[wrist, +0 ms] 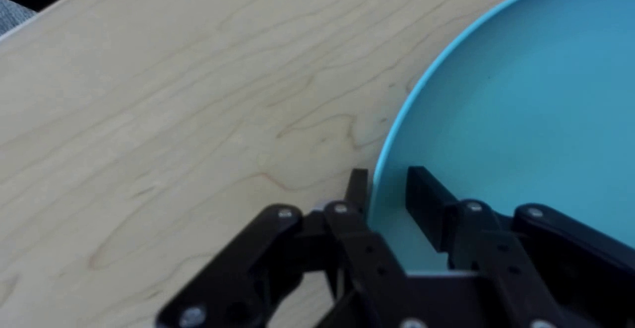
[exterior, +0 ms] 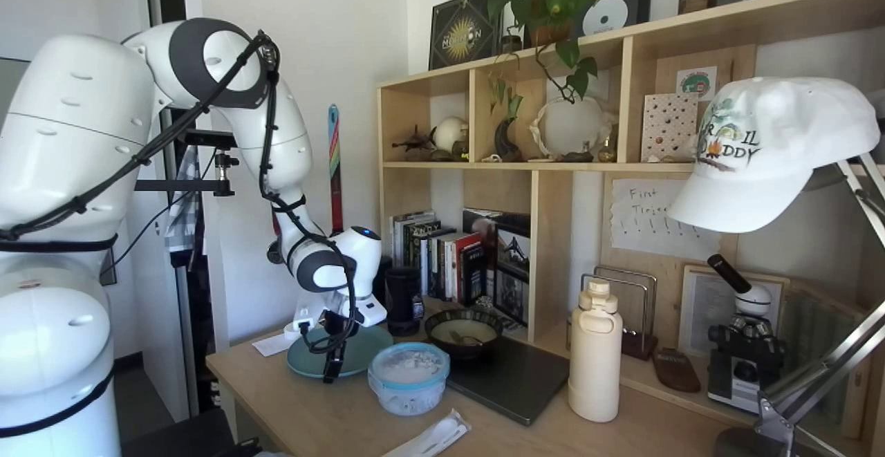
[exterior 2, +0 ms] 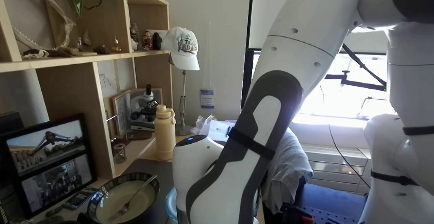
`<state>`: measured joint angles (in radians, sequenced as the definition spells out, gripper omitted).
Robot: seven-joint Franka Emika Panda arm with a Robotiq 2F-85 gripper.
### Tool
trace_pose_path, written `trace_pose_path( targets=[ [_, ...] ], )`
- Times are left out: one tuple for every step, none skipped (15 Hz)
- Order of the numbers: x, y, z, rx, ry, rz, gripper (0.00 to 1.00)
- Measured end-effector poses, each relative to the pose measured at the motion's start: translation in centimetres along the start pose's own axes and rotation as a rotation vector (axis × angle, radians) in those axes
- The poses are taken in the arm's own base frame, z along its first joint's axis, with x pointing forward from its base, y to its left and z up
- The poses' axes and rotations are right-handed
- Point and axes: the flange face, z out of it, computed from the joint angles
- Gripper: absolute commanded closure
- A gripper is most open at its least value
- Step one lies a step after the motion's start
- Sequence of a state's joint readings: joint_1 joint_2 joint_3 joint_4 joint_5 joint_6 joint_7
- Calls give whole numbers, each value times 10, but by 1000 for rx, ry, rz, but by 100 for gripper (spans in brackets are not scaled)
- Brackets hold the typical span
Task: Move the blue plate to the right then put the brown bowl on the blue plate
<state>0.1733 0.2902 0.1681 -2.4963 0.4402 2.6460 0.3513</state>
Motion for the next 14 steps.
trace_pose_path(
  targets=[
    [0, 0, -1, 1, 2, 8, 93],
    [0, -1, -3, 3, 5, 11, 95],
    [0, -2, -5, 6, 9, 18, 96],
    [1, -2, -7, 8, 13, 27, 95],
    [1, -2, -9, 10, 16, 34, 95],
    [0, -2, -9, 9, 16, 43, 95],
    [0, -3, -10, 10, 18, 46, 95],
    [0, -2, -10, 10, 18, 50, 94],
    [0, -2, -10, 9, 19, 57, 94],
    [0, -3, -10, 9, 19, 61, 95],
    [0, -3, -10, 9, 19, 62, 95],
    [0, -3, -10, 9, 19, 62, 95],
    [0, -3, -10, 9, 20, 62, 95],
    [0, -2, -11, 9, 20, 62, 95]
  ],
)
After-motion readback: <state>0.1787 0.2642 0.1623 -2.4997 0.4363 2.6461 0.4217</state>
